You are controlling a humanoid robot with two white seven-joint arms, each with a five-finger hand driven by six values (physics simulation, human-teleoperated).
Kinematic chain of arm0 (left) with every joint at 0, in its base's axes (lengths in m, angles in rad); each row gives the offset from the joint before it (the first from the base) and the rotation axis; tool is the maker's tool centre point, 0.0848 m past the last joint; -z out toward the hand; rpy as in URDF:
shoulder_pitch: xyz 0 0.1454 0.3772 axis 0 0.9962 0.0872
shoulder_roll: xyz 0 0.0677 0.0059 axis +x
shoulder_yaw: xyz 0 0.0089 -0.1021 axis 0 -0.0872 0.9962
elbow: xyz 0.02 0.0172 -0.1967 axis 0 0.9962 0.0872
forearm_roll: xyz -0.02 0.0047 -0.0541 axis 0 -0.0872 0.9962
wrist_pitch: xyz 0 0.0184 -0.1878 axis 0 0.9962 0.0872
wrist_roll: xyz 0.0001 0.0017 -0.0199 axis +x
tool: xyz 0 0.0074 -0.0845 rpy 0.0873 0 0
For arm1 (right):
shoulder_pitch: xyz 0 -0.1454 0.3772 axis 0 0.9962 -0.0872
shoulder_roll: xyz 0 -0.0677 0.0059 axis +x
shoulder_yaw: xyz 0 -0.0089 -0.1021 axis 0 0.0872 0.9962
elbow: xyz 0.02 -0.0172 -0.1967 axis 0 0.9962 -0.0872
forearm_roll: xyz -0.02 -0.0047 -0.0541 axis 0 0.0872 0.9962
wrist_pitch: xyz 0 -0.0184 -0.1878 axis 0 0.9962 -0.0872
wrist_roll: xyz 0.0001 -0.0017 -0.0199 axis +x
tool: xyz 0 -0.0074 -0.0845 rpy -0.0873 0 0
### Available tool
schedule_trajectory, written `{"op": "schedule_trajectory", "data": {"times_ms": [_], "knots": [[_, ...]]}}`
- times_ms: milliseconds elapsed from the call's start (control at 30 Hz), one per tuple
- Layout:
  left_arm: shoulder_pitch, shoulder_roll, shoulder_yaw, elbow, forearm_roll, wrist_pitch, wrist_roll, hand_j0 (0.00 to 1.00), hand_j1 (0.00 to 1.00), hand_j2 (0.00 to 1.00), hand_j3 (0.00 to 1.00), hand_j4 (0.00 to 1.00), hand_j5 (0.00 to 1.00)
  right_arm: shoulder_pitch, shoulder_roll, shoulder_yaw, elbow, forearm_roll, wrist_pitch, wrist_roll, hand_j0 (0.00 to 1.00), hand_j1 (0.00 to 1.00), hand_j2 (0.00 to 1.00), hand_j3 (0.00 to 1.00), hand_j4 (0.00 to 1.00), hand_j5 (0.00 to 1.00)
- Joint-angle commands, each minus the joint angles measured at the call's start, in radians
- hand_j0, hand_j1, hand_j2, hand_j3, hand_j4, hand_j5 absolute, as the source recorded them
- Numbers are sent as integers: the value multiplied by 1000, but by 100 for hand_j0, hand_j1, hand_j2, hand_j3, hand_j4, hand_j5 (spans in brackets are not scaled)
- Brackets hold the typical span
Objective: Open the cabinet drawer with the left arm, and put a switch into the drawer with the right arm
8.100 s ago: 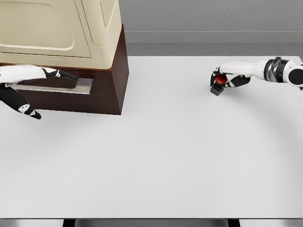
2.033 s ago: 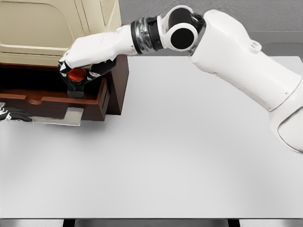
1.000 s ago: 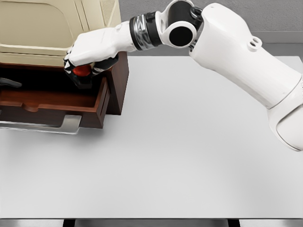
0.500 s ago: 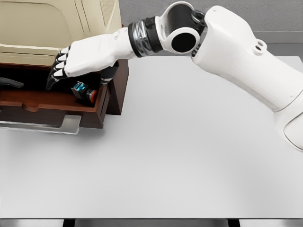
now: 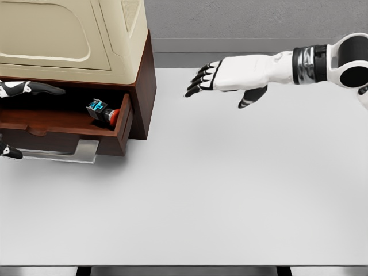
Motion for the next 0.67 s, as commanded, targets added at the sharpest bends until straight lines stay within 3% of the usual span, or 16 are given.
{"op": "schedule_trajectory", "data": {"times_ms": [0, 133, 333, 467, 533, 633], "knots": [[0, -60, 0, 0, 7, 3, 0, 100, 100, 100, 100, 100, 100, 9, -52, -39, 20, -5, 4, -1, 100, 100, 100, 100, 100, 100], [-8, -129, 0, 0, -2, 3, 0, 100, 100, 100, 100, 100, 100, 40, -66, -40, 57, -3, 4, -1, 100, 100, 100, 100, 100, 100], [-26, -247, -3, 0, -25, 3, 0, 100, 100, 100, 100, 100, 100, 69, -50, -39, 210, -3, 4, -1, 100, 100, 100, 100, 100, 100], [-59, -344, -12, 0, -47, 3, 0, 100, 100, 100, 100, 100, 100, 92, -49, -37, 226, -3, 4, -1, 100, 100, 100, 100, 100, 100], [-62, -401, -17, 0, -59, 3, 0, 100, 100, 100, 100, 100, 100, 100, -12, -37, 232, -5, 4, -1, 100, 100, 100, 100, 100, 100], [-66, -431, -20, 0, -67, 3, 0, 100, 100, 100, 100, 100, 100, 109, 28, -39, 358, -3, 4, -1, 100, 100, 100, 100, 100, 100]]}}
